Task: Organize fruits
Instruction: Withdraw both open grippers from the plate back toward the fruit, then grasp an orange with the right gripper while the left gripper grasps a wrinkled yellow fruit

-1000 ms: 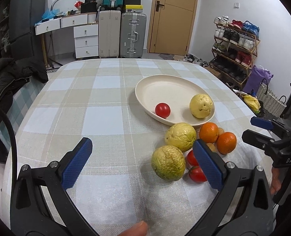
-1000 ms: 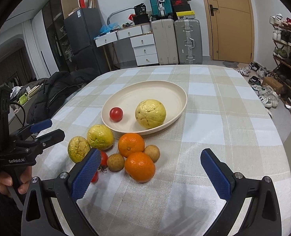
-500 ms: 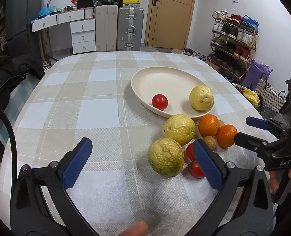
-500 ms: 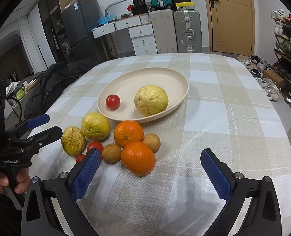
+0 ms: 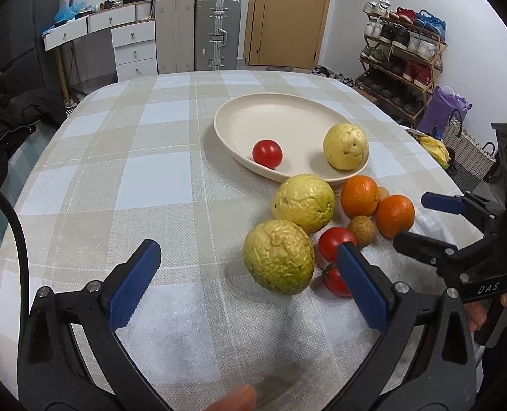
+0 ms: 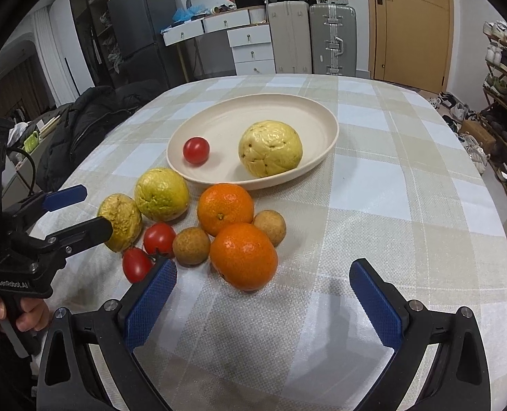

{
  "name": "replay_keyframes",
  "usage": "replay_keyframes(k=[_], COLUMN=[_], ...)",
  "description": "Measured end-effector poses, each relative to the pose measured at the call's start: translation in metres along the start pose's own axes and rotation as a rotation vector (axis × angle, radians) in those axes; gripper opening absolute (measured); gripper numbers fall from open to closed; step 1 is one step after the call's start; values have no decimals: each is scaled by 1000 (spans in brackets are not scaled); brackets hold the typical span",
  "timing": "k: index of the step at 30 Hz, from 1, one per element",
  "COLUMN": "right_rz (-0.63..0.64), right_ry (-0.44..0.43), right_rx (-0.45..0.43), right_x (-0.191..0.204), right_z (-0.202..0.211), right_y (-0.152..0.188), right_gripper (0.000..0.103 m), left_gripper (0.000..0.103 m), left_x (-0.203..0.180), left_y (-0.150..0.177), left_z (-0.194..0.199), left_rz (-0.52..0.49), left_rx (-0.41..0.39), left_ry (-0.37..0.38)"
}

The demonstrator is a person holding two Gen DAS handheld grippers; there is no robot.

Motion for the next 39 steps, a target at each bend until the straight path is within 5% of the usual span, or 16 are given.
replay_keyframes(k=[14,23,28,39], right_rz=[-27,-27,-25,-3], right_ry=[-36,-47,-76,-72], right_rx=[49,39,38,27], right_x=[0,1,5,11], right_z=[-15,-14,-12,-8], right_y=[3,1,1,2], right_gripper=[98,69,44,41], left_gripper=[102,102,102,101], left_x=[6,6,3,4], left_y=[5,4,5,4], left_z=[-19,-22,-21,-22], left_rz=[18,11,2,6], left_rx=[48,50,49,57], left_ry=[-28,-39,-37,-33])
Point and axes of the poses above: each gripper's, at about its wrist camera, not at the fingertips, and z roughly against the way its jaws point, x to its left, y to its underside, the point moved 7 cm from there along -z, roughly the way its jaws point, and after that the axes turned 2 degrees about -z, right-handed, at the moved point
